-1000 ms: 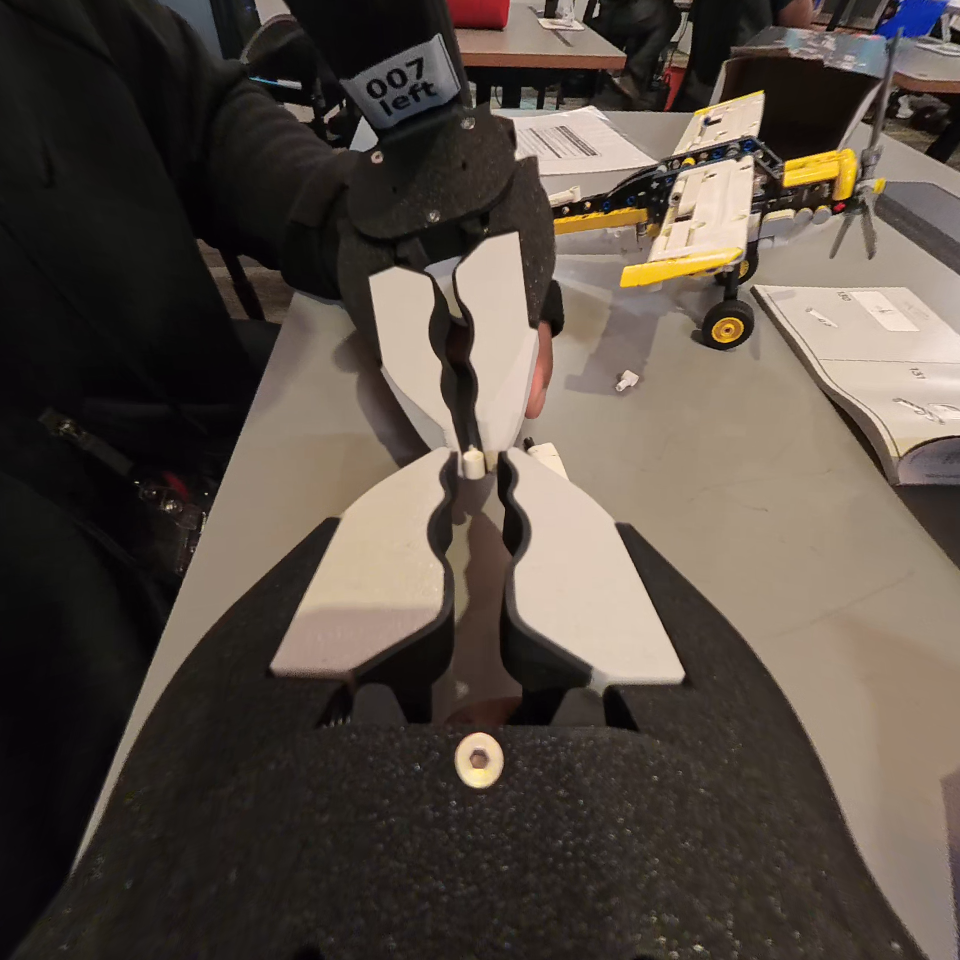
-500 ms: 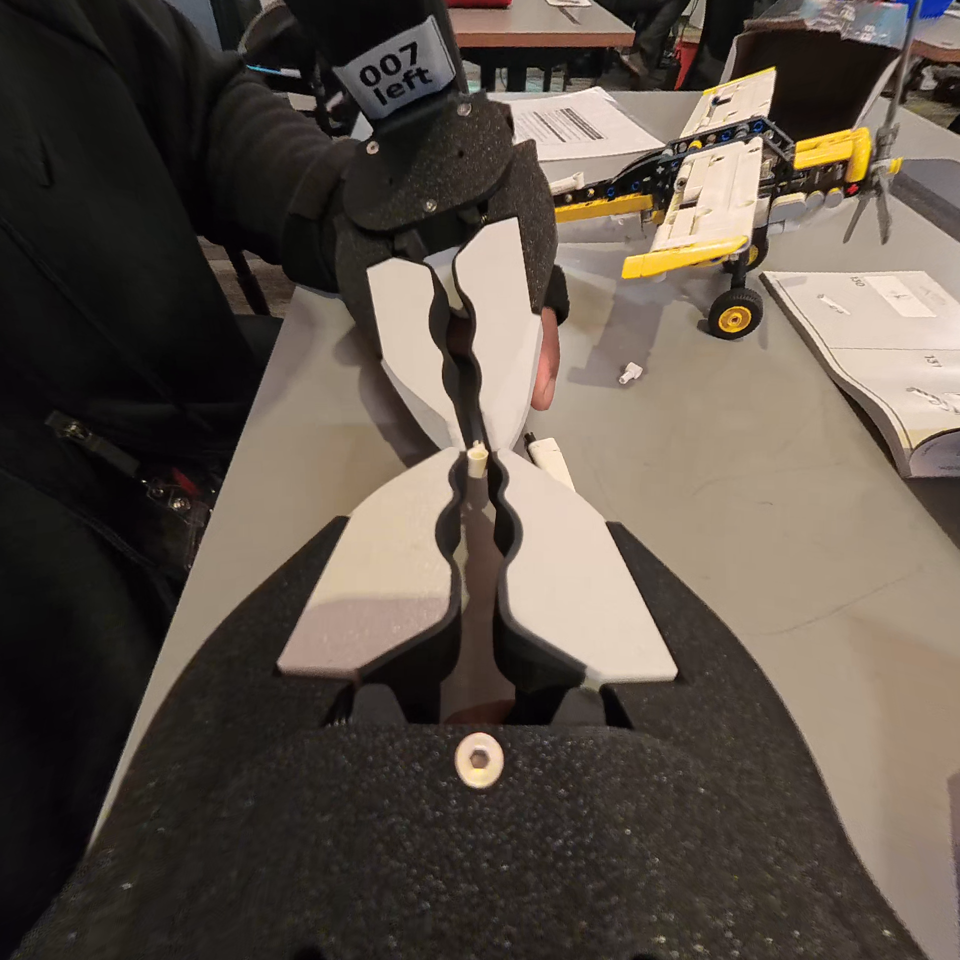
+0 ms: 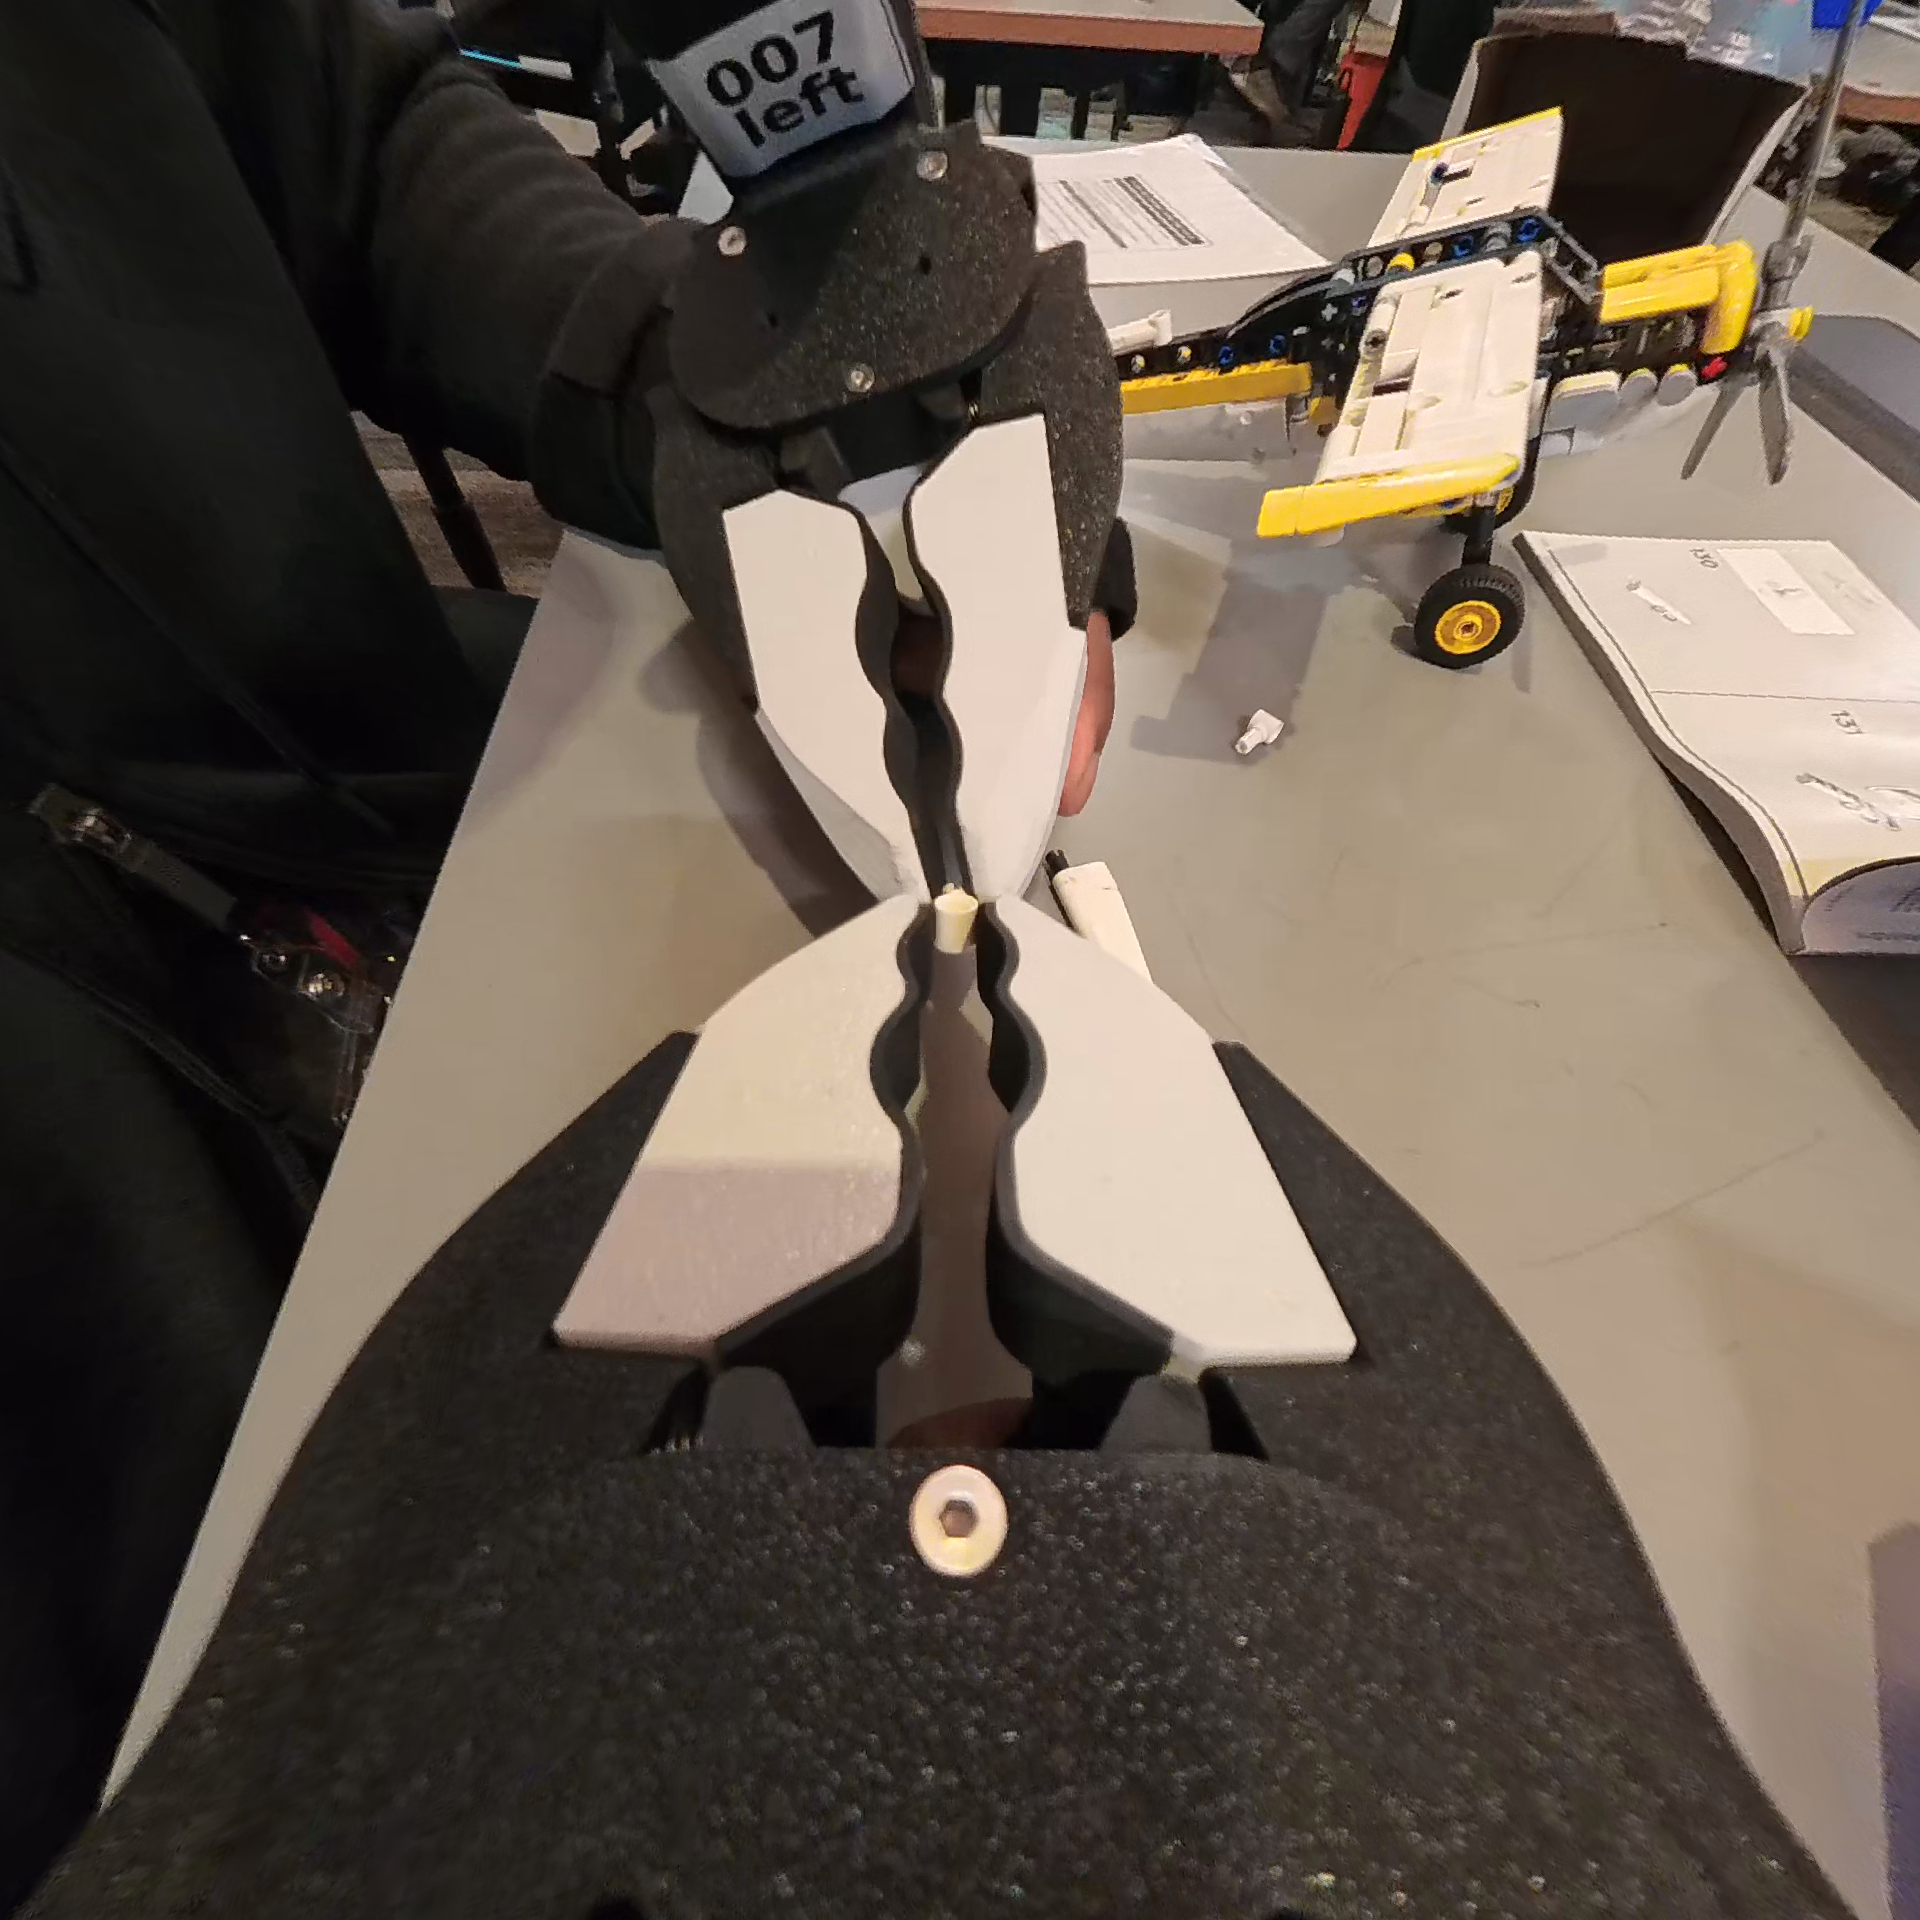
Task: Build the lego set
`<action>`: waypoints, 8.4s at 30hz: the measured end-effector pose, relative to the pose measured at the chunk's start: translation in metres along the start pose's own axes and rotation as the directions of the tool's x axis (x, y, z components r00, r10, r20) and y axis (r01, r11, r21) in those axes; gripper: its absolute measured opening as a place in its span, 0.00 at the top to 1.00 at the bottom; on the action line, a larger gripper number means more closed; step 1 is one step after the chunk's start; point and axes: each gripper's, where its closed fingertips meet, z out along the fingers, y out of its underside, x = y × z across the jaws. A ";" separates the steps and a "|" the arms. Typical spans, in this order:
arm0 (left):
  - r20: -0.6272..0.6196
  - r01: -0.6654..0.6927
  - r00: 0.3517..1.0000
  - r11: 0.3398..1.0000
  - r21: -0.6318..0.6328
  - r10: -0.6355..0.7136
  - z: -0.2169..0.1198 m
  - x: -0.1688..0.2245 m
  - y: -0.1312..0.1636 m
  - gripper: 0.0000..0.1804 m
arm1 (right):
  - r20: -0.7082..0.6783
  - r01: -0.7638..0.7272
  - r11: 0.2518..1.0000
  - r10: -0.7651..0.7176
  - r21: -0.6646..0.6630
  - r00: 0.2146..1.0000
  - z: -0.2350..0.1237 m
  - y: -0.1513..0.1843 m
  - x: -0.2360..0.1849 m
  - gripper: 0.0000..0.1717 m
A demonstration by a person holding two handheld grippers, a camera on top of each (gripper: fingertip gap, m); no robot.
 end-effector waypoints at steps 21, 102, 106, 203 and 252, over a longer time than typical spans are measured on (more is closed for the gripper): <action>0.119 -0.055 0.989 0.973 -0.223 0.083 -0.014 -0.025 0.028 0.86 | -0.099 -0.012 1.000 0.009 -0.028 0.995 -0.009 0.007 0.019 0.96; 0.010 0.318 0.942 0.879 -0.355 -0.336 0.023 0.000 0.037 0.95 | -0.076 0.108 0.962 -0.131 -0.252 0.988 -0.008 0.041 0.018 0.96; -0.003 0.353 0.926 0.869 -0.347 -0.378 0.023 0.001 0.036 0.96 | -0.066 0.118 0.960 -0.139 -0.253 0.988 -0.005 0.040 0.016 0.96; -0.009 0.271 0.959 0.922 -0.278 -0.284 0.028 -0.007 0.026 0.96 | 0.081 0.096 0.765 -0.058 -0.636 0.995 -0.018 0.065 0.020 0.96; -0.110 0.211 0.961 0.929 -0.303 -0.254 0.027 0.005 0.025 0.97 | 0.168 0.121 0.963 -0.082 -0.241 0.982 -0.012 0.034 0.010 0.96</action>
